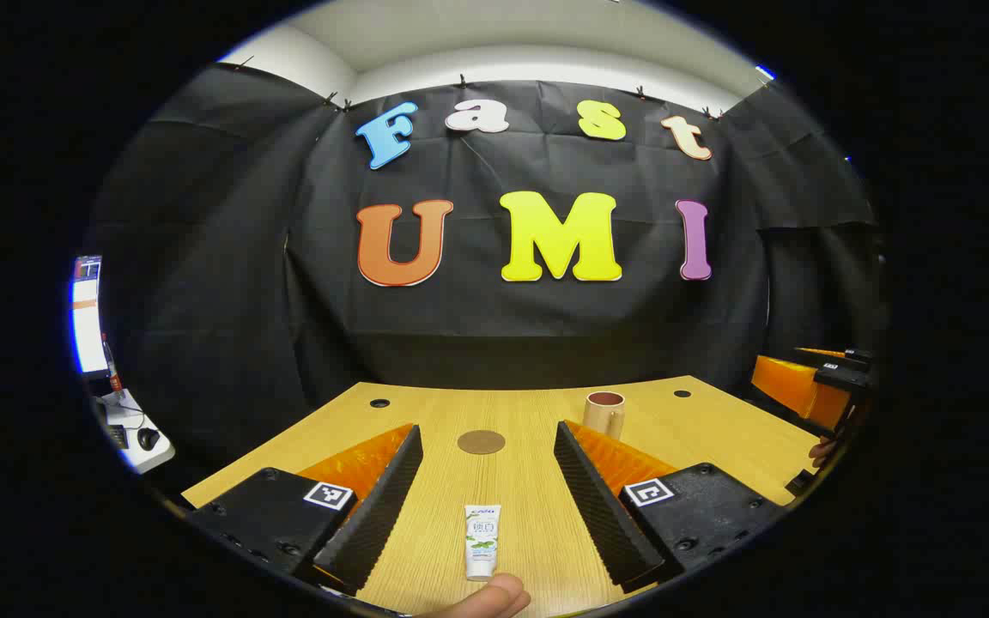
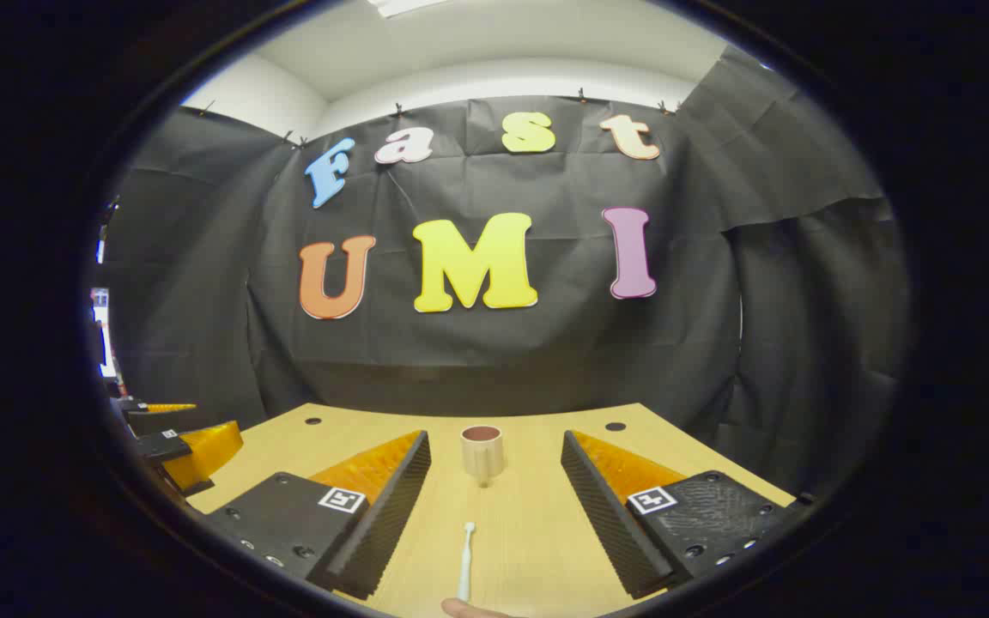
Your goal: Put the toothbrush and toothpaste on the desktop into the cup, then pick up the cup and place it on the coaster on the desktop.
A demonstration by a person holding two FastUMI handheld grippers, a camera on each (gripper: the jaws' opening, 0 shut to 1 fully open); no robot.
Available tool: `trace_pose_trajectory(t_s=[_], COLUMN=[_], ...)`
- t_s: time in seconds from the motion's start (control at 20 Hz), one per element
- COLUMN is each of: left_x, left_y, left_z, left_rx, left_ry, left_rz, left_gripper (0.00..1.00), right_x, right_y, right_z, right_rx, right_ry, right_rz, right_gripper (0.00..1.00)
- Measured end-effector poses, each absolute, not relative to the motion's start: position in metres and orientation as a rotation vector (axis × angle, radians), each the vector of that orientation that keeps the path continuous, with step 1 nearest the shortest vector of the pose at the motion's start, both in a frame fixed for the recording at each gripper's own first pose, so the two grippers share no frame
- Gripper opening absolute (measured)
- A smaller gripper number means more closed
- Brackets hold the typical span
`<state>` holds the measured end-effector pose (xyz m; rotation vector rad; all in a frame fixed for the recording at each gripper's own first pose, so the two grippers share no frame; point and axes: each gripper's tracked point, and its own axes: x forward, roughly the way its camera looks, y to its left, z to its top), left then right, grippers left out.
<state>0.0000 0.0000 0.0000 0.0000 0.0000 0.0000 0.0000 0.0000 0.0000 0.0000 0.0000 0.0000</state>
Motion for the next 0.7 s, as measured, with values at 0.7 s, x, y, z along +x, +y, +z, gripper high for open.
trace_pose_trajectory(t_s=[0.7], left_x=[0.006], left_y=[0.001], left_z=[-0.013], left_rx=[0.005], left_ry=[0.017], left_rz=[-0.001], left_gripper=[0.99], right_x=[0.003], right_y=[0.004], right_z=[-0.016], right_rx=[0.005], right_ry=[0.036], right_rz=[0.013], right_gripper=[0.94])
